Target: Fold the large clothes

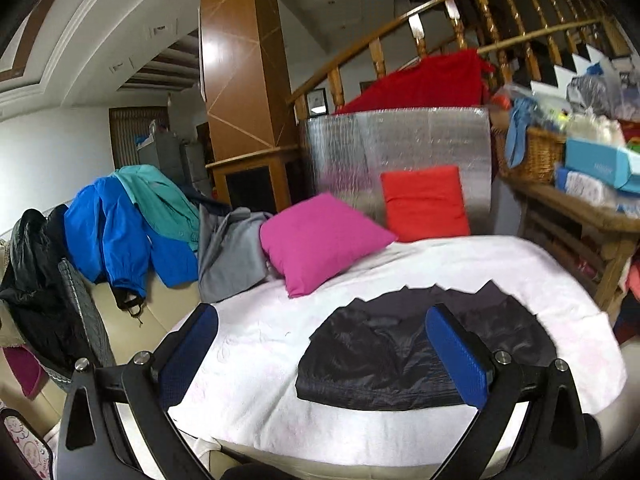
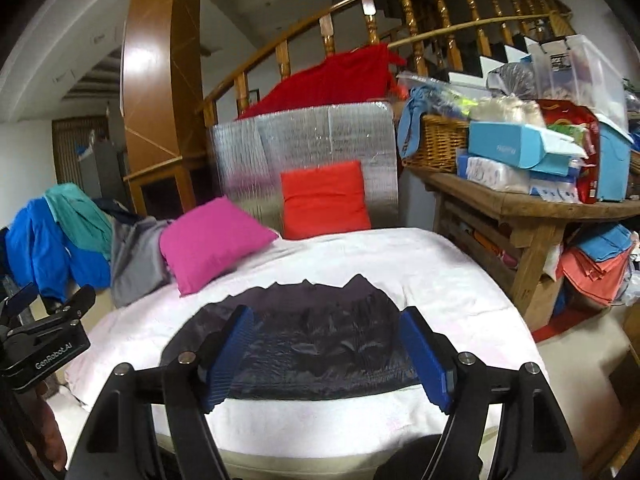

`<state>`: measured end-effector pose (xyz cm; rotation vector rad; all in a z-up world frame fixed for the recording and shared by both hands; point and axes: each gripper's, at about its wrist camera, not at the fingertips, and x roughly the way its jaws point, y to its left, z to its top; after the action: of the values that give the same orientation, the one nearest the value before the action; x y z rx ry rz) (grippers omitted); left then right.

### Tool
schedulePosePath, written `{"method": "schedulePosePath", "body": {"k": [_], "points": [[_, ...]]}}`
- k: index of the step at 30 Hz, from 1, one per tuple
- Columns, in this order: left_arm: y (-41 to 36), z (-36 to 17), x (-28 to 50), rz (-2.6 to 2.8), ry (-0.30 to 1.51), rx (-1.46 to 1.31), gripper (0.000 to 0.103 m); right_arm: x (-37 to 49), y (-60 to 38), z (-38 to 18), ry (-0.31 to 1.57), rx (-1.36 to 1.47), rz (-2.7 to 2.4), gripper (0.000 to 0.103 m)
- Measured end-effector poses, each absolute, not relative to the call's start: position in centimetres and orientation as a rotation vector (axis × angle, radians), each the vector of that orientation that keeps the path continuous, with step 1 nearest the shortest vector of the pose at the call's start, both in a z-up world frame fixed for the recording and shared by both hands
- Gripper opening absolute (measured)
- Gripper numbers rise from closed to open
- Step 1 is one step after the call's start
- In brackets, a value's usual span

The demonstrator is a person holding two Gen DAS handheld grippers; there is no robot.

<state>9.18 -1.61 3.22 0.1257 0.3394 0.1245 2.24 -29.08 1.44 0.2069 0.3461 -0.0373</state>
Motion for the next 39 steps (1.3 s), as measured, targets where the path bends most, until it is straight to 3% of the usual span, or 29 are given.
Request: {"method": "schedulePosePath", "body": {"k": [12,39], "points": [[-1.0,7.2,3.8,0.164,0.254,0.131,0.103,-1.1,-27.3,2.0,0.337,0.22,-0.055,0.079],[-0.2,9.3,0.3,0.159,0.184,0.136,0.103,-4.5,-25.0,4.6,0.272,0.175,-0.073,0.079]]}}
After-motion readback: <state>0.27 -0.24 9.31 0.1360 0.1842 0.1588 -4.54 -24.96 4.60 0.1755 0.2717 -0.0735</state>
